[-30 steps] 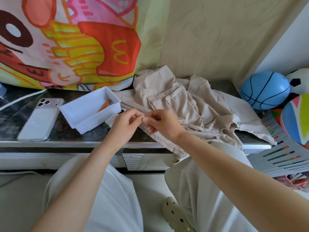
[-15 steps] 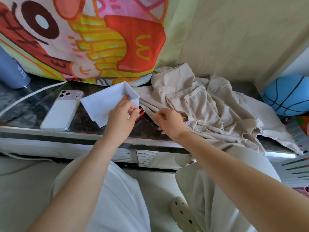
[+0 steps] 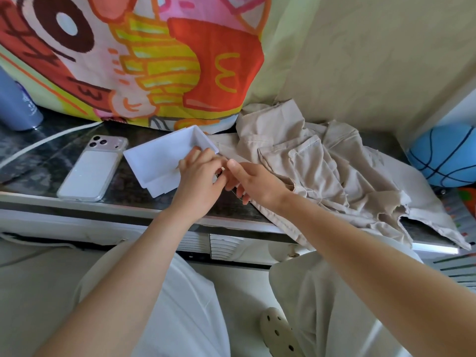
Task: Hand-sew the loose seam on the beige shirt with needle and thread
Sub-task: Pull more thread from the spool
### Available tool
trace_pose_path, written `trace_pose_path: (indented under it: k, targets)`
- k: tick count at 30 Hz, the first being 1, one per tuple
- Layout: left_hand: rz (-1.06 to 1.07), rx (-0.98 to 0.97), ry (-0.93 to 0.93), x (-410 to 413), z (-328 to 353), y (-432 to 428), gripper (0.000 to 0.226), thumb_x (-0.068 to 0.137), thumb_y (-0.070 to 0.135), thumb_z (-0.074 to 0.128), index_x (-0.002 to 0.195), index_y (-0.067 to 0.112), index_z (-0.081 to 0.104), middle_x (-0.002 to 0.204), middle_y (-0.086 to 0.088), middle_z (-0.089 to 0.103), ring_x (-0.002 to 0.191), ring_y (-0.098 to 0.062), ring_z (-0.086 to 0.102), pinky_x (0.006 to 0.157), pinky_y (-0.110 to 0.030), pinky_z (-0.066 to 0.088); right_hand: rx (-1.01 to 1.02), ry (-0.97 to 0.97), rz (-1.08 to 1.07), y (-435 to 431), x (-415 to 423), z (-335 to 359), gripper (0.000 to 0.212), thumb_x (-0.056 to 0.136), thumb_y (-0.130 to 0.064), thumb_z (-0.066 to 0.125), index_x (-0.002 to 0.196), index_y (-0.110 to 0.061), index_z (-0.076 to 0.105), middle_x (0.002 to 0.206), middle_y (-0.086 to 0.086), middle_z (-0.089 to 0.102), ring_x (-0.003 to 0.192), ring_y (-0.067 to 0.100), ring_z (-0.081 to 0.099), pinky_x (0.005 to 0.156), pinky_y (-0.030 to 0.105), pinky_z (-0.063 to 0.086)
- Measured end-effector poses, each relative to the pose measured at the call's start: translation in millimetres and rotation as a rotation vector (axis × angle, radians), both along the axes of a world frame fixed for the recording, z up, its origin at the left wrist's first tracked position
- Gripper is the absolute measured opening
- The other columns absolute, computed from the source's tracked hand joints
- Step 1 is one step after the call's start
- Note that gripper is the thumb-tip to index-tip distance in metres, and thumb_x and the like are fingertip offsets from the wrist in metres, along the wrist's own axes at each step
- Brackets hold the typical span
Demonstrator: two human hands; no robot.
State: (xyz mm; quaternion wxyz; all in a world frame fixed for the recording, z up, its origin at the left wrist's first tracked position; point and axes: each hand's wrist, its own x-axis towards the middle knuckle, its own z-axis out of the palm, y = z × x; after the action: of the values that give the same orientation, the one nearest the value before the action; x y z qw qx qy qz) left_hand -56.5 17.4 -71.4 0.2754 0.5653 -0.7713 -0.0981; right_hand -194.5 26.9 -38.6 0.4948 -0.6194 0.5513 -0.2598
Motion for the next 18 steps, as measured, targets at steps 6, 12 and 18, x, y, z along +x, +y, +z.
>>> trace_pose_path:
  k: [6,12,18]
  targets:
    - [-0.045,-0.031,-0.017,5.8,-4.6,-0.2,0.007,0.089,0.025,0.062,0.086,0.019,0.063,0.086,0.010,0.037,0.108,-0.029,0.044,0.078,-0.028,0.017,-0.018,0.032,-0.040,-7.9,-2.6,-11.7,0.025,0.097,-0.024,0.053,0.073,-0.020,0.060,0.058,-0.004,0.050,0.043,0.008,0.047,0.047,0.015,0.042]
    - [0.017,0.039,-0.028,8.4,-0.3,2.7,0.018,0.085,0.023,0.068,0.100,0.015,0.059,0.111,0.000,0.051,0.111,-0.023,0.051,0.077,-0.029,0.039,-0.040,0.161,-0.100,-11.2,-6.6,-15.5,0.036,0.096,-0.006,0.050,0.062,-0.014,0.056,0.057,0.005,0.053,0.041,0.006,0.057,0.044,0.007,0.041]
    - [0.132,0.124,-0.385,14.3,-8.4,3.3,0.045,0.087,0.035,0.064,0.123,0.017,0.043,0.129,-0.004,0.050,0.117,-0.023,0.050,0.084,-0.032,0.040,0.003,0.093,-0.257,-17.4,-6.3,-32.1,0.016,0.091,0.004,0.052,0.082,-0.001,0.064,0.065,0.008,0.063,0.051,0.012,0.057,0.051,0.021,0.055]
